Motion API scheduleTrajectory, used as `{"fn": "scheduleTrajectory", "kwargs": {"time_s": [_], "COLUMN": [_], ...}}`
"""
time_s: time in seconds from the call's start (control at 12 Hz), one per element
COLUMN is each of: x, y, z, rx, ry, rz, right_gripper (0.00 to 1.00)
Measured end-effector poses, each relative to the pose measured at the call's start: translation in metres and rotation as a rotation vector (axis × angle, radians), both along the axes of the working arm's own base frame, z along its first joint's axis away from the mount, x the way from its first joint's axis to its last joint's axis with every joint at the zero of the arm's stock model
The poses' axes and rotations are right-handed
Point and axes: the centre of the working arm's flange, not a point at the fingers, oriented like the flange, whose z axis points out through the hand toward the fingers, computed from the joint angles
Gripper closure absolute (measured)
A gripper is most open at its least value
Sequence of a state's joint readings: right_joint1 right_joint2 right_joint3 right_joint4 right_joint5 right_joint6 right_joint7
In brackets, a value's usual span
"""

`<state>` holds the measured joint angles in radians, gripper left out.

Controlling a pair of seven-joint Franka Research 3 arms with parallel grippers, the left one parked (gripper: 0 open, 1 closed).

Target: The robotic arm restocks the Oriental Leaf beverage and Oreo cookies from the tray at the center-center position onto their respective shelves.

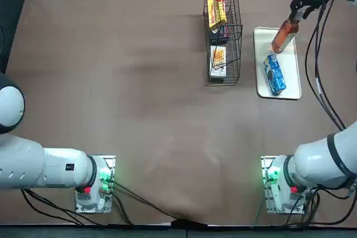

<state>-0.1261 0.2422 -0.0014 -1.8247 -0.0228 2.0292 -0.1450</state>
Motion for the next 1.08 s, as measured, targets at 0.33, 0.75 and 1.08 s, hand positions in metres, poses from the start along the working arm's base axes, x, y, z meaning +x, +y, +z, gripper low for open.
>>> {"fn": "scheduleTrajectory", "kwargs": {"time_s": [0.33, 0.75, 1.08], "x": [-0.0006, -0.0005, 0.0005], "y": [0.0005, 0.0024, 0.0064], "z": [-0.0025, -0.0053, -0.0058], "rx": [0.001, 0.001, 0.002], "ry": [-0.001, -0.005, -0.009], "rz": [0.000, 0.003, 0.011], "right_gripper": [0.24, 0.26, 0.27]}}
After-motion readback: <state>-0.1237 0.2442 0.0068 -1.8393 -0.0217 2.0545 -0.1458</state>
